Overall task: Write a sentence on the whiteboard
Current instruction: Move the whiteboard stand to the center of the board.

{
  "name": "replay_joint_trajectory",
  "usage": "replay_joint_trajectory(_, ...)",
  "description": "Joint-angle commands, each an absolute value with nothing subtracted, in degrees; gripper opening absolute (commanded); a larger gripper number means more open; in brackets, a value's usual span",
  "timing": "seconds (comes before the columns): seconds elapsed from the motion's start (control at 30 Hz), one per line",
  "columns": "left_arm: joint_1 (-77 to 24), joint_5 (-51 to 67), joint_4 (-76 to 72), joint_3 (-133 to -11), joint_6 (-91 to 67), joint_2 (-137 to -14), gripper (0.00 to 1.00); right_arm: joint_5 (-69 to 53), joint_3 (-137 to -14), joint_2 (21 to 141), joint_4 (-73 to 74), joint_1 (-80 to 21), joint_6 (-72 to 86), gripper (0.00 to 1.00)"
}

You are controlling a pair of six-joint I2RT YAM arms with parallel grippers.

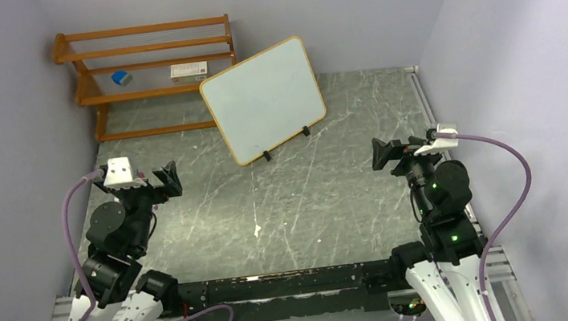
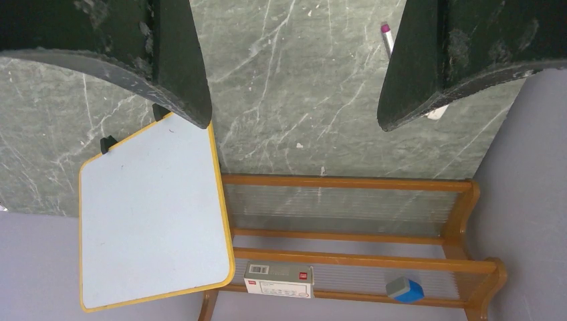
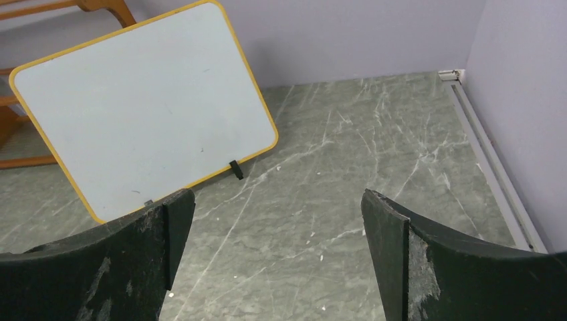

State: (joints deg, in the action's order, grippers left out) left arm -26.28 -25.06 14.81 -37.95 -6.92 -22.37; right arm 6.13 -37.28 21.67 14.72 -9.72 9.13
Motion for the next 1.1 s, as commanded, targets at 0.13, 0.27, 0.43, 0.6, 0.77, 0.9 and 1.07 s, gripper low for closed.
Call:
replay_joint_trajectory(0.13,-25.6,-25.4,13.1,-37.6,-7.5,-21.7,0.97,5.2,-38.0,21.7,14.2,-9.4,9.0,1.00)
replay_joint_trajectory(0.27,-25.6,-25.1,12.8,-37.7,-7.6,-22.0,0.97,4.4,-38.4,22.3,14.5,-9.3,9.4,1.00)
replay_joint_trajectory(0.43,-25.5,-25.1,12.9,-37.8,-7.8,-22.4,0.98,2.5,-41.0,26.4,15.7,-9.3,10.9,1.00)
replay_joint_trajectory(0.6,-25.4,-24.7,13.3,-37.7,-8.2,-22.8,0.97,-3.9,-41.5,32.9,14.3,-9.3,14.3,1.00)
replay_joint_trajectory(0.77,-25.4,-23.7,14.1,-37.9,-8.3,-23.7,0.98,-12.3,-38.7,43.5,6.8,-9.4,17.2,1.00)
replay_joint_trajectory(0.9,-25.4,-23.0,14.2,-37.8,-8.0,-23.7,0.98,-13.3,-37.3,53.8,-1.8,-13.4,15.6,1.00)
replay_joint_trajectory(1.07,-25.4,-22.0,14.1,-37.9,-7.4,-24.0,0.98,-4.4,-39.8,69.8,-9.3,-25.3,10.7,0.99)
